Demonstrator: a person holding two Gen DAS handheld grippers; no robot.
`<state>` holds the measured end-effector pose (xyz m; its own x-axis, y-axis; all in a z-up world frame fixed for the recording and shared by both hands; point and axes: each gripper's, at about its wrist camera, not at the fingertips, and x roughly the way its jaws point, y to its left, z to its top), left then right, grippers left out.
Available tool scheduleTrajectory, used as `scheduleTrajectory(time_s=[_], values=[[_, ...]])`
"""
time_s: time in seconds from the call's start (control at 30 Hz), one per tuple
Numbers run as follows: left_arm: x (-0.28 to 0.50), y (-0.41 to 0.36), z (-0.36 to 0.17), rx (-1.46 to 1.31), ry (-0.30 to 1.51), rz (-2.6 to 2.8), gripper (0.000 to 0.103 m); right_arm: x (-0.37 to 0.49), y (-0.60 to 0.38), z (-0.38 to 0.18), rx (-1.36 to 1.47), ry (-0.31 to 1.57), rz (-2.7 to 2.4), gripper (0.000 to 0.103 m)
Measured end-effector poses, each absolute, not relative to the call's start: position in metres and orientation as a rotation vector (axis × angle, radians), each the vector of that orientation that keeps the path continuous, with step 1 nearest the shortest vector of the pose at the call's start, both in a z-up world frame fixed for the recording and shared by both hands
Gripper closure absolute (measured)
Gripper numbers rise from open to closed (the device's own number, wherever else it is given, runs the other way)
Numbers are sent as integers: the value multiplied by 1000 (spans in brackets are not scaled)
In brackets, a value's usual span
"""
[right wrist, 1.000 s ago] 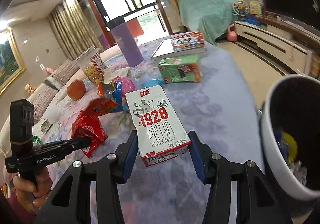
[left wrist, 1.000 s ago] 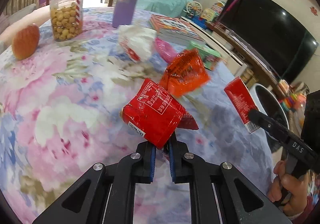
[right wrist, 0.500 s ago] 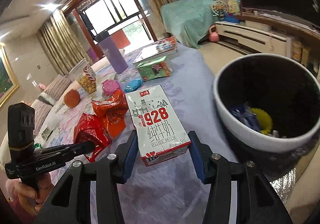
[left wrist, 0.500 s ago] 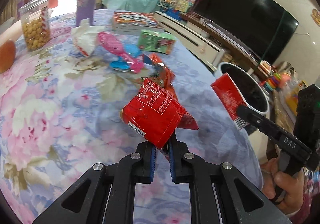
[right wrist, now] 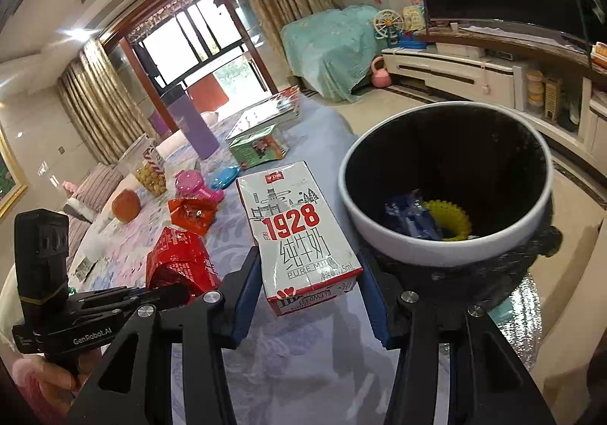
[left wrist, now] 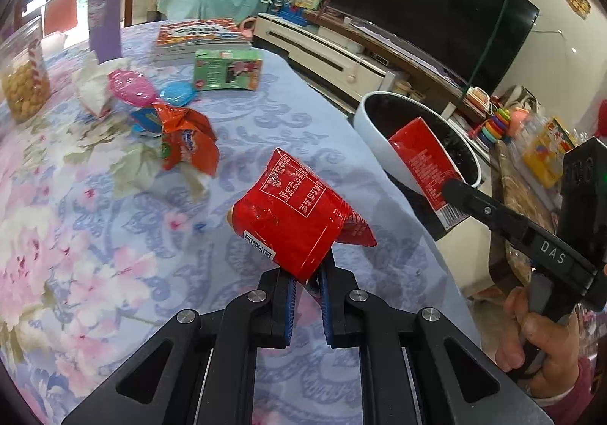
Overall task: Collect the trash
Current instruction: 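Carry both items over the bin and open both grippers to drop them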
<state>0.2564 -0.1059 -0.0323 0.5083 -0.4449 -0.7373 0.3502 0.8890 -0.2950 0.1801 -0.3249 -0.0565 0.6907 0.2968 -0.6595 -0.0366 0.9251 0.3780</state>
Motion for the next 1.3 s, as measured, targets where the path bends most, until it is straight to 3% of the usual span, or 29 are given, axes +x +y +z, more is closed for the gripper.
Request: scheduleTrajectory(time_s=[1.3], values=[[308, -213, -18, 14, 890, -613, 93, 176, -409, -47, 369, 756, 22, 53]])
